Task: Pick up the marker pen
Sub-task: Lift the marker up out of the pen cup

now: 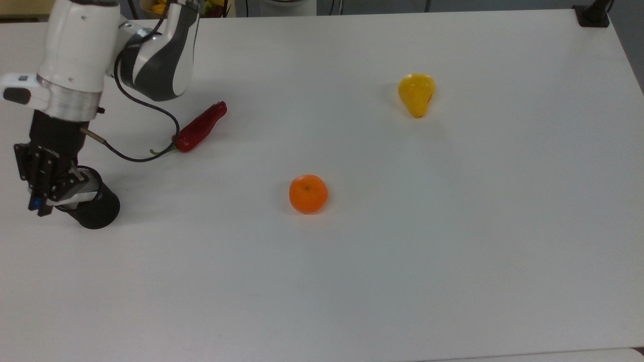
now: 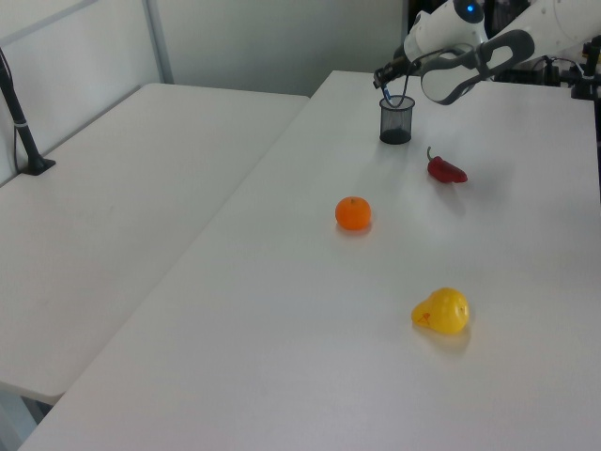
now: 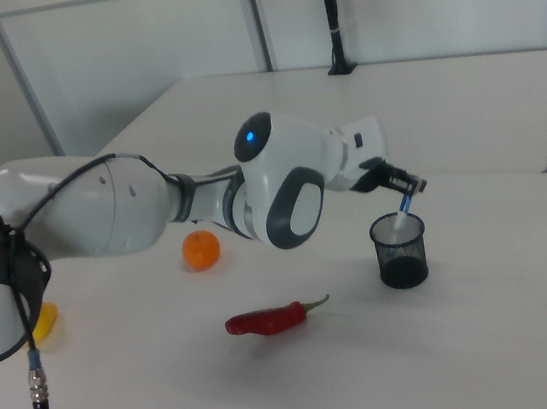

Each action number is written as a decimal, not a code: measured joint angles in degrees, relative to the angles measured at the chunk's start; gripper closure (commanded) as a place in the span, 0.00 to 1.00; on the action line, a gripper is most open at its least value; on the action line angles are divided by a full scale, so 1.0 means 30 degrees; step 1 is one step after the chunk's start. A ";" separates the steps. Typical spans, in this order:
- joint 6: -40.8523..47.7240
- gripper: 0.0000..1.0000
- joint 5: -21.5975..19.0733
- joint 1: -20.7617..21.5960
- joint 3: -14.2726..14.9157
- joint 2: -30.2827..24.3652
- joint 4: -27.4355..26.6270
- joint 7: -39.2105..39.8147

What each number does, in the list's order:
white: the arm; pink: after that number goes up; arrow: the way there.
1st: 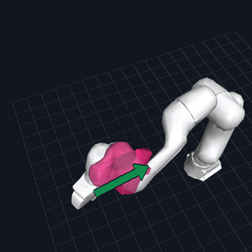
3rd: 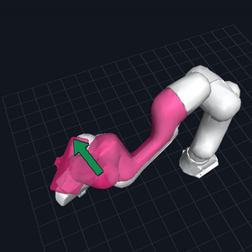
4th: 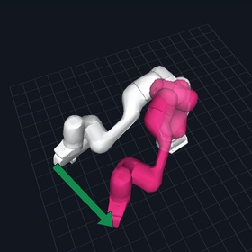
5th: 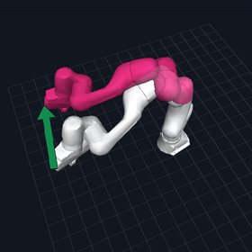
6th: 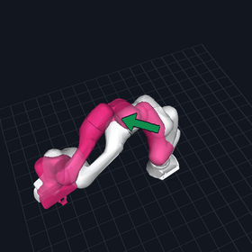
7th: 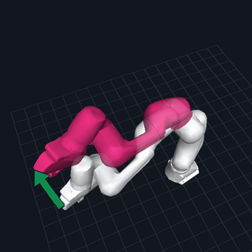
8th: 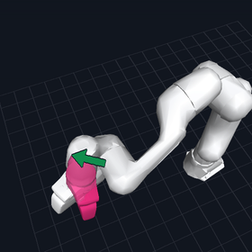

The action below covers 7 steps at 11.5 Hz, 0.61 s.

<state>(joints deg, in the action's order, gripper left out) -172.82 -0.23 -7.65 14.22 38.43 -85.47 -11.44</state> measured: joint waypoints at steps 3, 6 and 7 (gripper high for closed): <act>-0.0002 1.00 -0.0008 -0.0178 0.0013 -0.1431 -0.0051 -0.0009; 0.0000 1.00 -0.0019 -0.0250 0.0021 -0.3133 -0.0534 -0.0023; 0.0001 1.00 -0.0019 -0.0233 0.0020 -0.3737 -0.0914 -0.0041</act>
<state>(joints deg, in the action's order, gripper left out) -172.81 -0.28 -8.35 14.28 27.22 -88.21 -11.56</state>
